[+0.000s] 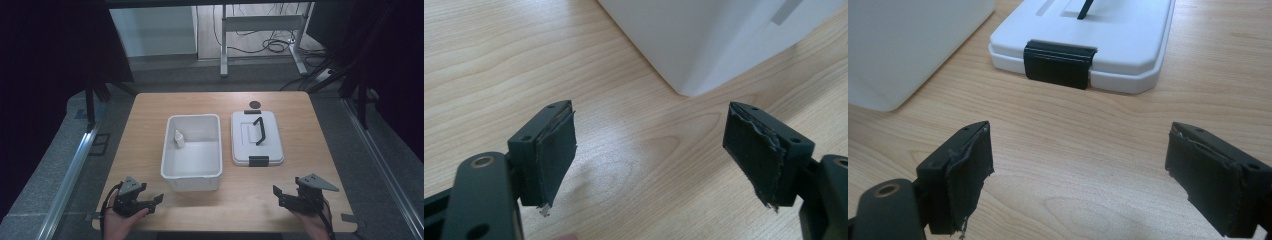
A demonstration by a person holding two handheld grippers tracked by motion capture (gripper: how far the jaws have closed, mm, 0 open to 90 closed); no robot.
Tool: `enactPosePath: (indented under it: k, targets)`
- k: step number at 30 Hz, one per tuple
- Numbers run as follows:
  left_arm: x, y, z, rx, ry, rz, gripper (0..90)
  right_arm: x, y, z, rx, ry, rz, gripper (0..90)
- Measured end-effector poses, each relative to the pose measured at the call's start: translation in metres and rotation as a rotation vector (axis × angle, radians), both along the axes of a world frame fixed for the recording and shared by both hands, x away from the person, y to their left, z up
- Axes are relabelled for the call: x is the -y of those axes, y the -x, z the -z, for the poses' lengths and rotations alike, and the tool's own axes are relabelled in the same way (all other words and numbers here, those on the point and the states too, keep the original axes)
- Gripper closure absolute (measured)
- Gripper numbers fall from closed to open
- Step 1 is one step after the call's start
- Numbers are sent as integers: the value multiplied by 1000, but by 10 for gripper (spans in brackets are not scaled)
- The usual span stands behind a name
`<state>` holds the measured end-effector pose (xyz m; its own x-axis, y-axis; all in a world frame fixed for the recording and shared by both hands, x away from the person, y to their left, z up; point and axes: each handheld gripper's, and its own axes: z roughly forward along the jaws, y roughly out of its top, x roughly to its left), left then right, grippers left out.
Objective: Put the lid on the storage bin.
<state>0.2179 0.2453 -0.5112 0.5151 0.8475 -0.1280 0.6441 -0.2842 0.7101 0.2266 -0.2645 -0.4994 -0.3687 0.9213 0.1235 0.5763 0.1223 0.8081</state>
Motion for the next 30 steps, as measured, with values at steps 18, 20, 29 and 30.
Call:
enactPosePath:
  k: [18, 20, 29, 30]
  targets:
    - [-3, 2, -4, 0, 71, 7, 216, -2, 1, -10, -24, -35, -33, 222]
    - [-4, 1, -3, 2, 68, 10, 216, -4, -1, -14, -32, -23, -34, 237]
    - [-5, 16, -9, 23, 61, -9, 219, -9, 3, -27, -80, -48, -57, 283]
    - [-5, 16, -9, 23, 61, -9, 219, -9, 2, -27, -83, -53, -52, 284]
